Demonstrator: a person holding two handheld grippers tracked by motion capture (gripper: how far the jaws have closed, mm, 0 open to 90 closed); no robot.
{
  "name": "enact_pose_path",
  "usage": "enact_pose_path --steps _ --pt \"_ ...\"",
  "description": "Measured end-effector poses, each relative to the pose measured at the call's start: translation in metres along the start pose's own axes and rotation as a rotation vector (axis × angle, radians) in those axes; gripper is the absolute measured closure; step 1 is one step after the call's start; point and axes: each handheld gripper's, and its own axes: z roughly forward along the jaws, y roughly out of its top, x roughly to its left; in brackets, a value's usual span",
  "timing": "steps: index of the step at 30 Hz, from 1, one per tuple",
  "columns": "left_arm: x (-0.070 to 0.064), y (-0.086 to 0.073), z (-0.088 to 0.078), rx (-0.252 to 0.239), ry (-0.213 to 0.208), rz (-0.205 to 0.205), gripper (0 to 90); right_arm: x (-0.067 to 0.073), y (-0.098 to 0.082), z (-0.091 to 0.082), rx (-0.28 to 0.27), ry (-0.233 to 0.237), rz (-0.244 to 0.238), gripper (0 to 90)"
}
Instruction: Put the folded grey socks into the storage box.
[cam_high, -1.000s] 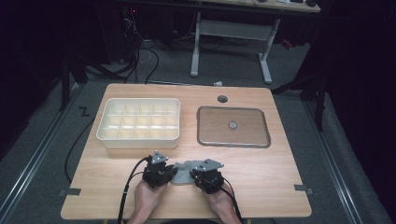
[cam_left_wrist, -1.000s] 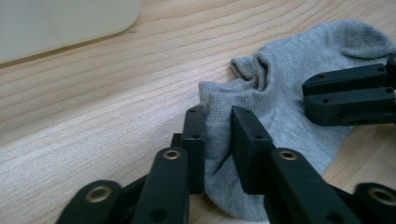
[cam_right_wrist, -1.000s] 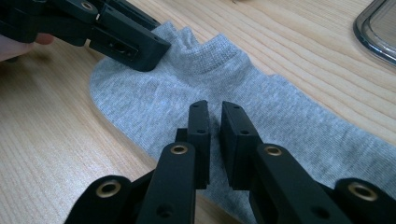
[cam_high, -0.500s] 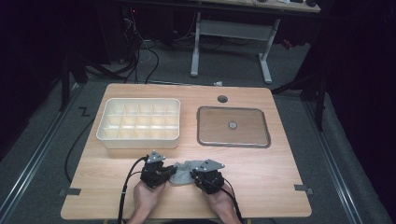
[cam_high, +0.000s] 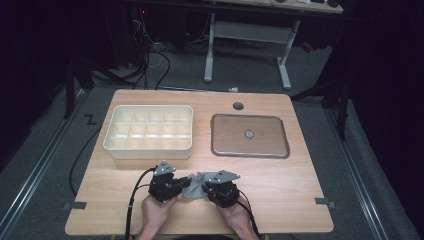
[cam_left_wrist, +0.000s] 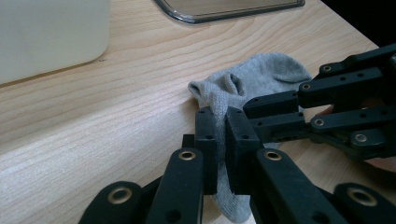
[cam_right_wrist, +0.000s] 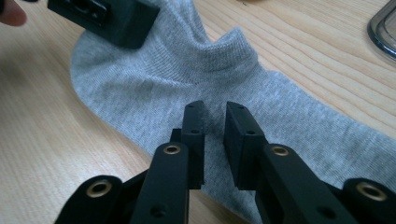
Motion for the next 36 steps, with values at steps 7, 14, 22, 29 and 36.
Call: enact_pose_path --steps 7,14,22,29,36 --pt "0.003 0.001 -0.007 -0.01 -0.002 -0.015 84.8 -0.004 0.001 -0.006 -0.018 -0.002 0.026 79.8" --pt "0.003 0.001 -0.01 -0.005 -0.012 -0.02 84.8 -0.002 0.008 -0.004 -0.017 -0.007 0.003 82.0" --pt "0.002 0.006 -0.019 -0.01 -0.027 -0.023 84.8 0.0 0.018 0.007 0.015 0.004 -0.022 83.3" --pt "0.0 0.011 -0.023 -0.018 -0.06 -0.035 84.8 0.002 0.021 0.016 0.05 0.023 -0.04 83.7" --pt "0.0 0.016 -0.022 -0.024 -0.072 -0.038 84.8 0.005 0.025 0.022 0.061 0.042 -0.056 84.5"
